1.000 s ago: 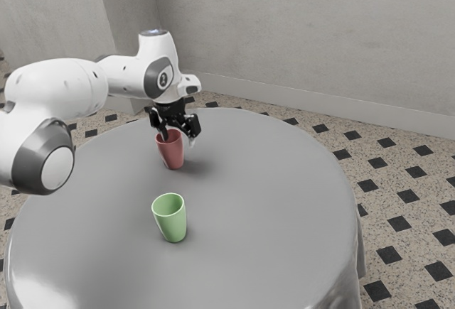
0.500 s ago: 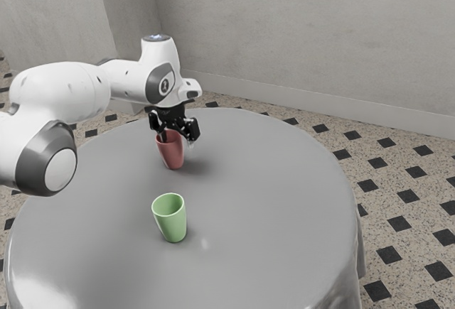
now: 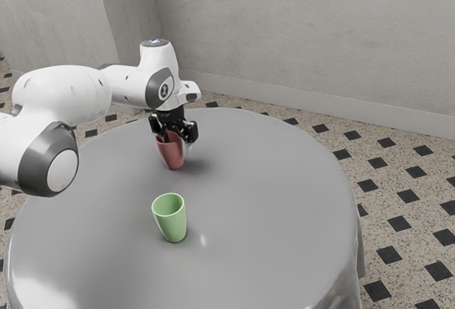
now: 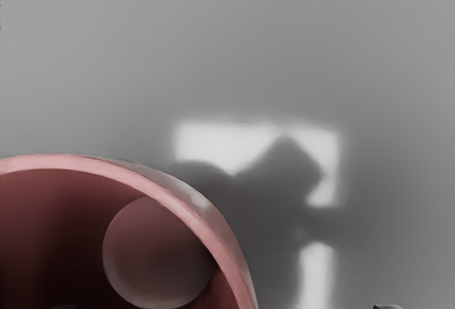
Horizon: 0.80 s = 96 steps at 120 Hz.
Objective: Place the left cup onto the right cup
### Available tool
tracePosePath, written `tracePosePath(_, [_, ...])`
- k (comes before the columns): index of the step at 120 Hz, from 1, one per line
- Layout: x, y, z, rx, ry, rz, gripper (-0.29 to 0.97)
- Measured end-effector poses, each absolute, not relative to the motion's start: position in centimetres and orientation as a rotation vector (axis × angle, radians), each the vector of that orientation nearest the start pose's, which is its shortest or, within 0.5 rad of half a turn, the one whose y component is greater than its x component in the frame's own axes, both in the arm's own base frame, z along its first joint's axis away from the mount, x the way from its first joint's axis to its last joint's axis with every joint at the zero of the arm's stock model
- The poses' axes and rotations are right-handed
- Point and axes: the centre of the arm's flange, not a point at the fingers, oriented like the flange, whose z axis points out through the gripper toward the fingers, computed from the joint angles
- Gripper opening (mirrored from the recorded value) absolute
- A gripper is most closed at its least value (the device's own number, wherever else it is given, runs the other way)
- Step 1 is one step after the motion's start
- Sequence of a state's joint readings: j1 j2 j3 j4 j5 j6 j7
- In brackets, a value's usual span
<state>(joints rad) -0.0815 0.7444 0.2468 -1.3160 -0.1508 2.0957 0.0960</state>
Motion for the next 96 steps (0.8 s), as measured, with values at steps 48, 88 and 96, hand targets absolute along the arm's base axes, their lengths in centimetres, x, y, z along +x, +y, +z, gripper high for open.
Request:
tracePosePath(48, [74.18, 7.14, 30.69, -3.099, -0.118, -0.084, 0.13])
tracePosePath(88, [74.18, 7.13, 30.68, -3.099, -0.121, -0.085, 0.01])
tracePosePath(96, [74.16, 7.15, 30.64, -3.099, -0.122, -0.084, -0.01])
